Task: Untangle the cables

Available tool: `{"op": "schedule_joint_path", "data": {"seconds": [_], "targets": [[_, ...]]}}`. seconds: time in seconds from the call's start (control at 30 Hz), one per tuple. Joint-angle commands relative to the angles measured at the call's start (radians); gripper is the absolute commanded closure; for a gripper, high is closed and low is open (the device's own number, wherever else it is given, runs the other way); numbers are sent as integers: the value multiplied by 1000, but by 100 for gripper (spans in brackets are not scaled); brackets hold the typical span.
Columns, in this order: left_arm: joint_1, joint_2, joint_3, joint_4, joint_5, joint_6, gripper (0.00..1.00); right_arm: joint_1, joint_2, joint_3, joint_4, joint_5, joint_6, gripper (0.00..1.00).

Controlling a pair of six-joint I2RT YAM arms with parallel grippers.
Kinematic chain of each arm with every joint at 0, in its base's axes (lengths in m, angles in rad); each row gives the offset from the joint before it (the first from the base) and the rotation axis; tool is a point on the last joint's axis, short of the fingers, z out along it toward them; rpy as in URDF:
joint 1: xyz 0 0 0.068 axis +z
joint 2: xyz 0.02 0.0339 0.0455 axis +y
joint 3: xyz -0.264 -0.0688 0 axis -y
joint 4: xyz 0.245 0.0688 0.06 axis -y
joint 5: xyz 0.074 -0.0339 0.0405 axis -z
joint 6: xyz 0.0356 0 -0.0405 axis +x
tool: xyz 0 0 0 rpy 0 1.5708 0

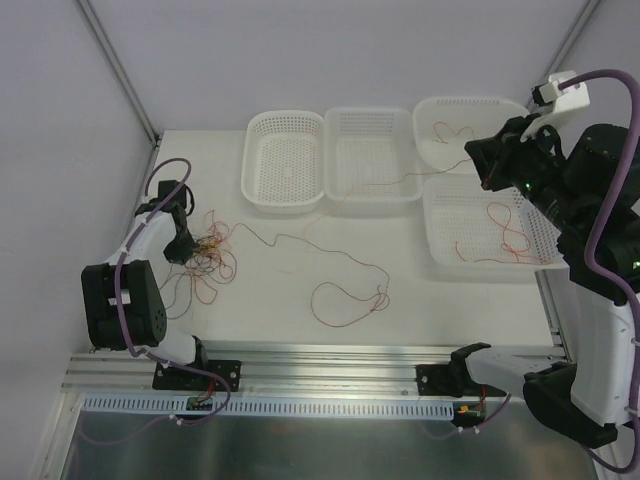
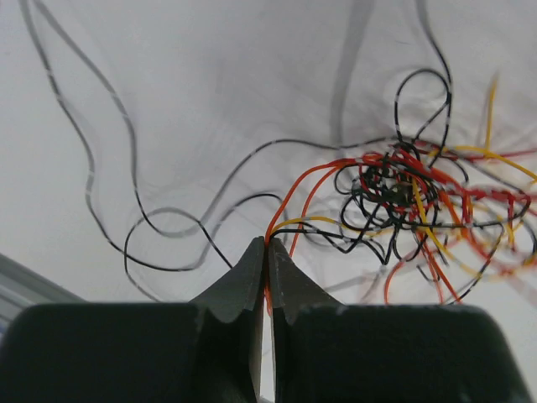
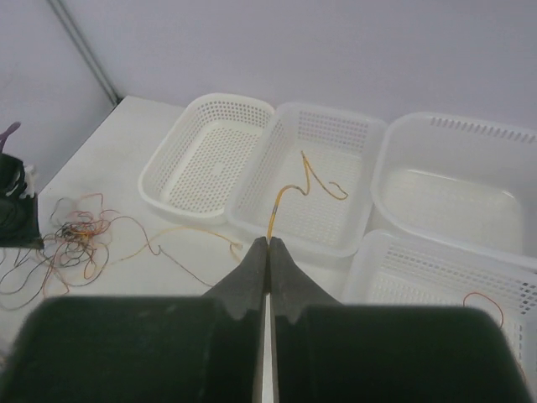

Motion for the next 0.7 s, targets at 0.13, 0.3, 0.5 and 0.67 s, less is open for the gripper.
{"op": "schedule_joint_path", "data": {"seconds": [0.13, 0.3, 0.5, 0.67], "targets": [[43, -21, -1, -39, 17, 79, 100, -96, 28, -64, 82, -129, 72, 99], [3, -144, -45, 1, 156, 116, 100, -97, 87, -155, 104, -180, 62, 99], [-89, -279, -157, 59, 376, 150, 100, -102, 155, -86, 159, -163, 55, 99], [-212, -308, -219, 103, 457, 126, 100, -102, 235, 57, 214, -154, 55, 99]]}}
